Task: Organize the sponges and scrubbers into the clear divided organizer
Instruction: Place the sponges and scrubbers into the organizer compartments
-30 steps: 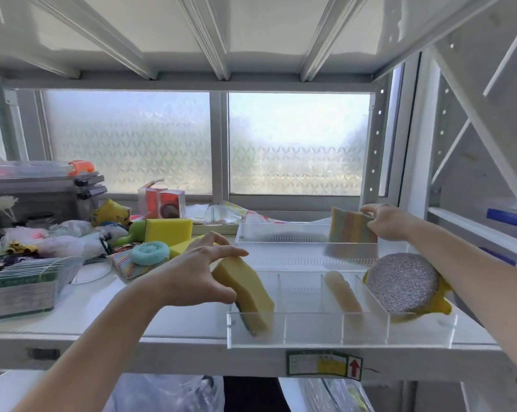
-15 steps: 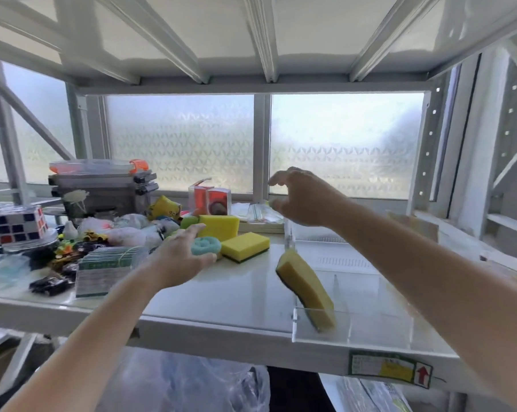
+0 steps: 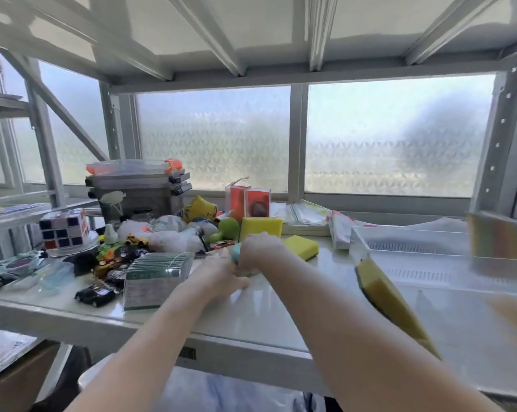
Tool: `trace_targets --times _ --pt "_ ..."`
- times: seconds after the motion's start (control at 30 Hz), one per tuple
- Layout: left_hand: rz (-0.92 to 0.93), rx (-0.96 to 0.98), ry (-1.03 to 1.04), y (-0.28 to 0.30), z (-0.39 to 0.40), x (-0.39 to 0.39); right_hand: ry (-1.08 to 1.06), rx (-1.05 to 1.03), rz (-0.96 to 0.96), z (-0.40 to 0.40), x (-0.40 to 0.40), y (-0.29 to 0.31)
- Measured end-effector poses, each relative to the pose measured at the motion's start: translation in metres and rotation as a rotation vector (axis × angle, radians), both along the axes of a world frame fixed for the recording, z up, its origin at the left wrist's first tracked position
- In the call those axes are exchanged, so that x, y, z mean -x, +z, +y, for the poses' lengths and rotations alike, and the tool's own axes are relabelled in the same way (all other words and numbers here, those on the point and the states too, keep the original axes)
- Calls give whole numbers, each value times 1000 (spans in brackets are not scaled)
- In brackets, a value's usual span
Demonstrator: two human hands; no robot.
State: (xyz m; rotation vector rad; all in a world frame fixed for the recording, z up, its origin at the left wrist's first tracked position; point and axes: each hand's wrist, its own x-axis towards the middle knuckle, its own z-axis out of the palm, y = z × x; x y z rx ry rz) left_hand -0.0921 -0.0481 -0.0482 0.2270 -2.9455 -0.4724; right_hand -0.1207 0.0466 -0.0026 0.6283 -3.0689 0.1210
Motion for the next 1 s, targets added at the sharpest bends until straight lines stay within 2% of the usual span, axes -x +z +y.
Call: trace_targets --times 0.17,0.33,0.5,0.67,0.77,0.87,1.0 --pt "49 111 -13 -7 -11 18 -7 50 -4 -10 25 -23" --pt "82 265 -46 -2 -12 18 24 77 80 -9 26 -25" --pt "166 388 -76 10 0 1 -32 166 179 -2 16 -19" --pt "361 334 16 18 4 -20 21 343 264 22 -29 12" --pt "525 303 89 35 12 -36 138 401 420 46 -66 40" --pt "672 300 63 58 26 -52 225 415 612 78 -93 72" --pt "725 275 66 79 62 -67 173 478 645 145 -107 101"
